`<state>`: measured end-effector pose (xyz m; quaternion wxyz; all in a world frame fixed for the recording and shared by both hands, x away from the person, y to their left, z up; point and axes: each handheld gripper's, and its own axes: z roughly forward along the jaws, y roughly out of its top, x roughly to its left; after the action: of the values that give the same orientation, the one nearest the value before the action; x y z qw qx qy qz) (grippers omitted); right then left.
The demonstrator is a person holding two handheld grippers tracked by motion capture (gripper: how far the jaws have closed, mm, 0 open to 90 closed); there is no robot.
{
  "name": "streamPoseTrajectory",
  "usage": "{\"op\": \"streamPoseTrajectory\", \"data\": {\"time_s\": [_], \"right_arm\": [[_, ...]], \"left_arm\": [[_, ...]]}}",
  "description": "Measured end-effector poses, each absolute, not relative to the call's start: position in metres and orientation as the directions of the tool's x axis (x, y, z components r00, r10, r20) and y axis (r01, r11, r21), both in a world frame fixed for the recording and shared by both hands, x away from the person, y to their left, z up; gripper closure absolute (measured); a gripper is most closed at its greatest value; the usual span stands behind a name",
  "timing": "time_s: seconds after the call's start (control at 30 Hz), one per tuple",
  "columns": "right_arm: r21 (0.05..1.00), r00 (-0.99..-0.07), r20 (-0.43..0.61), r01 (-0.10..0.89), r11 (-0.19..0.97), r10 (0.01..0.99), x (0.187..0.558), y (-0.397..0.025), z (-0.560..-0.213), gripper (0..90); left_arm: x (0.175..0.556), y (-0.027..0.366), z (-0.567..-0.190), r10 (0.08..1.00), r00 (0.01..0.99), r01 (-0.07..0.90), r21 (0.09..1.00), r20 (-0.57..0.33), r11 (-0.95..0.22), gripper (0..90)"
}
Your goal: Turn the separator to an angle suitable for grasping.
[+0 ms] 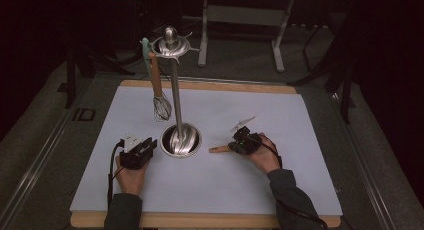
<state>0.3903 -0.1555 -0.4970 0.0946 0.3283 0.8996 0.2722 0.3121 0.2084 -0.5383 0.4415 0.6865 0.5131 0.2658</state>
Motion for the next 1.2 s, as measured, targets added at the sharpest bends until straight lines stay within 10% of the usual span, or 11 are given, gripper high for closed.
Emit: {"op": "streamPoseTrajectory", "data": {"time_s": [0.37,1.2], "right_arm": [[0.550,-0.795,0.022,0.516,0.656,0.606,0.408,-0.178,-0.495,51.0],[0.413,-0.836,-0.009,0.496,0.763,0.549,0.411,-0.172,-0.507,49.7]], "left_arm": [[0.312,0.208,-0.538,0.939,0.334,0.470,0.878,-0.083,-0.090,72.6],[0.312,0.207,-0.538,0.938,0.338,0.468,0.879,-0.077,-0.096,72.9]]}}
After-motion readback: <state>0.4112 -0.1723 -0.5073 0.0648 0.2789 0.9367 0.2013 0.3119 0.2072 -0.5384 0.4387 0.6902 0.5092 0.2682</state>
